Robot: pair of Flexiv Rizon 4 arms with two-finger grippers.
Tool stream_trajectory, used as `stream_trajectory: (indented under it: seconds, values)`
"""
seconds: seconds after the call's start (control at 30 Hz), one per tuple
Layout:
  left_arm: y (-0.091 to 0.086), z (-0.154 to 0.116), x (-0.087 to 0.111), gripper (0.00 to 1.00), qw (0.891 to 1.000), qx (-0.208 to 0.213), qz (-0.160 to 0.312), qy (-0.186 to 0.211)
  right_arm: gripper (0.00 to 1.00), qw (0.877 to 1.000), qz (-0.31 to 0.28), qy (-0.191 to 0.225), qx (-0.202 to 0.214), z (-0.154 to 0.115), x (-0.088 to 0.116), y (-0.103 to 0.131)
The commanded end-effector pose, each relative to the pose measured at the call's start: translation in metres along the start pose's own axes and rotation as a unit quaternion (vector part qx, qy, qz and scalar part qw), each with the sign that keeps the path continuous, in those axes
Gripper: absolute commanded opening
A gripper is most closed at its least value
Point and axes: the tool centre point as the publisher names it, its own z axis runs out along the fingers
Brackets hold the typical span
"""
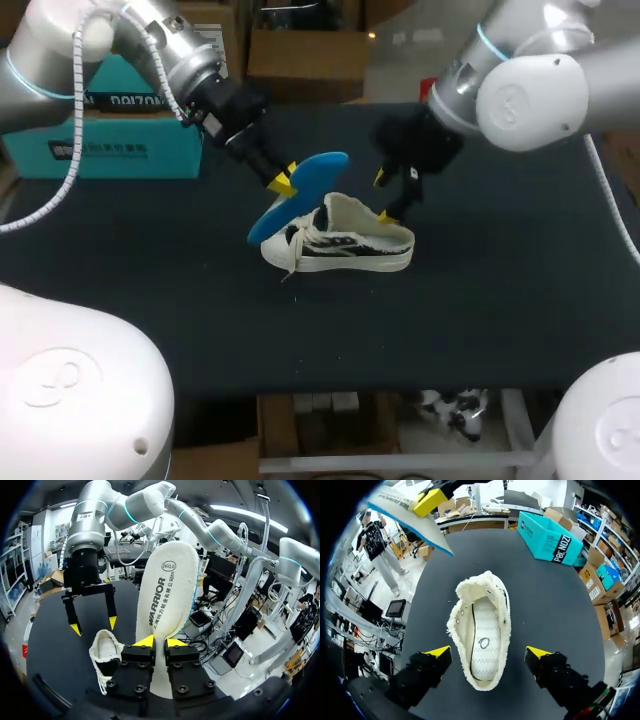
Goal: Open the shoe tongue, take the insole out of the shoe, put the insole back into the shoe, and pack the shoe into the shoebox
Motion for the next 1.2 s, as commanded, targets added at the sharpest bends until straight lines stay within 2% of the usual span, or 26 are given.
stream_trajectory:
  seconds: [0.03,0.5,0.77,0.83,0.9,0.93,1.0,1.03,1.07,1.2]
  values:
    - [0.014,-0.006,0.021,0.00,0.996,0.004,-0.008,-0.084,1.00,0.988,0.000,0.008,0.153,0.011,-0.005,0.013]
    - [0.056,-0.022,0.042,0.00,0.992,0.000,-0.051,-0.118,1.00,0.971,0.016,-0.015,0.237,0.032,-0.002,0.035]
    - [0.071,-0.023,0.048,0.00,0.990,-0.005,-0.063,-0.124,1.00,0.969,0.022,-0.025,0.245,0.046,-0.007,0.031]
    - [0.074,-0.023,0.048,0.00,0.989,-0.009,-0.068,-0.132,0.94,0.967,0.021,-0.029,0.250,0.048,-0.008,0.032]
    - [0.077,-0.022,0.048,0.00,0.988,-0.011,-0.070,-0.136,0.92,0.965,0.021,-0.033,0.260,0.049,-0.008,0.034]
    - [0.078,-0.022,0.047,0.00,0.988,-0.011,-0.071,-0.136,0.89,0.965,0.021,-0.034,0.261,0.050,-0.009,0.035]
    - [0.081,-0.023,0.047,0.00,0.988,-0.010,-0.073,-0.137,0.47,0.962,0.026,-0.038,0.270,0.050,-0.009,0.036]
    - [0.082,-0.023,0.047,0.00,0.988,-0.010,-0.073,-0.137,0.33,0.962,0.027,-0.039,0.270,0.050,-0.009,0.036]
    - [0.083,-0.024,0.047,0.00,0.988,-0.010,-0.074,-0.137,0.02,0.961,0.030,-0.041,0.273,0.050,-0.009,0.036]
    - [0.086,-0.026,0.049,0.00,0.988,-0.008,-0.075,-0.138,0.00,0.959,0.035,-0.041,0.277,0.051,-0.009,0.034]
